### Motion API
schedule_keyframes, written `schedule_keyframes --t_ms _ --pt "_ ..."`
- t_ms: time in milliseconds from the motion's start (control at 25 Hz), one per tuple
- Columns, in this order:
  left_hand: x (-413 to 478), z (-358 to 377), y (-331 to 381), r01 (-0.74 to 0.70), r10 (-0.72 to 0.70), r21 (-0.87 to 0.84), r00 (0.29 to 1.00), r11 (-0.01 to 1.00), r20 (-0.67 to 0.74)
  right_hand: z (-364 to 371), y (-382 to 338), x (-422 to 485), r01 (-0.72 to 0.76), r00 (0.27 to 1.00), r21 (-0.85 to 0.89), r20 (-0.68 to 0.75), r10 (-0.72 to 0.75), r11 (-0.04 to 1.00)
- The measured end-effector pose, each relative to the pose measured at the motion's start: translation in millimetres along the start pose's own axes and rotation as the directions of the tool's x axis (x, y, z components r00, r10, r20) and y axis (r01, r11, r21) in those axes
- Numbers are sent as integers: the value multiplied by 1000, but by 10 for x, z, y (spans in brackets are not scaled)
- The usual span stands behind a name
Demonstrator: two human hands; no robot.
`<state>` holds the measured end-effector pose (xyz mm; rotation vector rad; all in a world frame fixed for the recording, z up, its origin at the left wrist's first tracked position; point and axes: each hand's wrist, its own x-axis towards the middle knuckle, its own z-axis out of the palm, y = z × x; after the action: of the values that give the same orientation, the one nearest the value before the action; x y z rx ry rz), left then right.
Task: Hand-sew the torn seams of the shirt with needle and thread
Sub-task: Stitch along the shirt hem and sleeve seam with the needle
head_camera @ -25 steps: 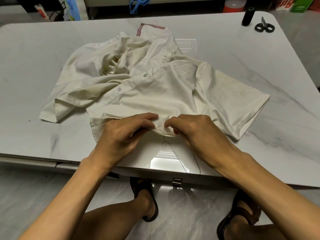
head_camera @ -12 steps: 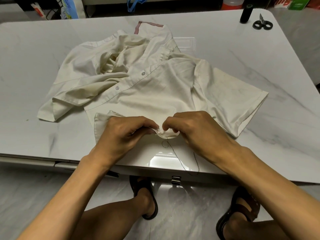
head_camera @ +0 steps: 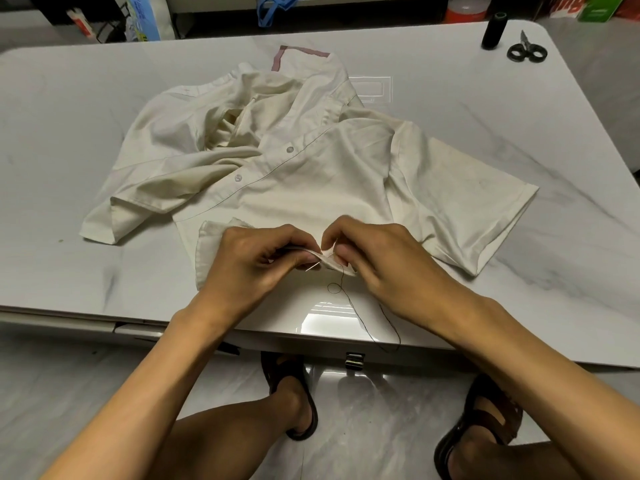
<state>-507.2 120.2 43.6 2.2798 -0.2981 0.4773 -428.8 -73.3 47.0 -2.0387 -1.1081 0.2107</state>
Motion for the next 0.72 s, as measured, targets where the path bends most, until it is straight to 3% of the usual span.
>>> schedule_keyframes --t_ms 160,400,720 --pt "5 0 -10 14 -14 -17 1000 1000 5 -48 -74 5 -40 999 132 27 37 990" --pt "34 36 7 -15 15 -48 1000 999 8 -25 -140 -2 18 994 98 109 -29 995" --pt "52 25 60 200 -197 -235 980 951 36 -19 -120 10 -71 997 150 -25 75 986"
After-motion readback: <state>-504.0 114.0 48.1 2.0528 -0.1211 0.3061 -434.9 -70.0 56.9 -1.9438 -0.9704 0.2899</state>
